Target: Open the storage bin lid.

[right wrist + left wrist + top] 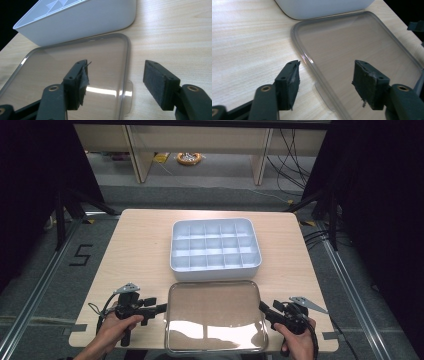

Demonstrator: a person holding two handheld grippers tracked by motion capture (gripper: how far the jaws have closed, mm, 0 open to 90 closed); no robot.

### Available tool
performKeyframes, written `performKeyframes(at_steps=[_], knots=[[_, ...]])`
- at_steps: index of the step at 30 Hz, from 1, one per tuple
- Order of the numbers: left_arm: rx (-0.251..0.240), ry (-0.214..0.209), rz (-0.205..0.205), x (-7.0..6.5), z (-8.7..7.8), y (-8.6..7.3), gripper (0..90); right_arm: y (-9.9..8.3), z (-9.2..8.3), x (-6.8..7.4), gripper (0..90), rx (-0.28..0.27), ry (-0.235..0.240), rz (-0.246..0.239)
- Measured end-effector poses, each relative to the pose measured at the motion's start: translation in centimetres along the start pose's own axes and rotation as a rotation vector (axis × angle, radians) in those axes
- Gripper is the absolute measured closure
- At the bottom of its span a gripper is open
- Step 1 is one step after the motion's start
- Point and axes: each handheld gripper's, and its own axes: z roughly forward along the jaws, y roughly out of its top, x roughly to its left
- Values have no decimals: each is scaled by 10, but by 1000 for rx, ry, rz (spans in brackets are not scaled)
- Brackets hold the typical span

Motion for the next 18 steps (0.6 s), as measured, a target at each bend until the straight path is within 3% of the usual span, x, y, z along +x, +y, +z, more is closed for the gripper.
performKeyframes(at_steps=[2, 3, 5, 6, 7, 8, 9, 11, 12, 13, 16, 18], knots=[[-6, -21, -4, 1, 0, 1, 333, 0, 0, -1, 359, -8, 7, -26], [-5, -21, 1, 2, -1, 1, 313, -1, -3, 6, 342, 24, -1, 43], [-13, -20, 16, 2, -2, 1, 303, 0, -5, 7, 334, 45, -22, 51], [-12, -23, 20, 3, -3, 1, 292, -1, -3, 6, 325, 33, 3, 34], [-19, -32, 15, 3, -2, 1, 280, -1, -2, 5, 312, 22, -2, 1], [-12, -31, 12, 4, -3, 1, 267, -1, -6, 13, 300, 74, -3, 107], [-12, -29, 4, 4, -3, 1, 253, -1, 0, 1, 290, 0, 0, -69], [-12, -36, -9, 5, -3, 1, 225, 0, -1, 1, 250, -15, 15, -73], [-15, -41, -11, 5, -3, 1, 218, 0, -1, 4, 236, -5, 24, -44], [-16, -44, -8, 6, -4, 1, 196, 0, -1, 0, 215, -28, 19, -113], [-24, -65, -7, 5, -5, 1, 140, 1, -2, 1, 169, -36, 45, -110], [-35, -79, 6, 4, -6, 1, 143, 0, -4, 3, 159, -43, 28, -84]])
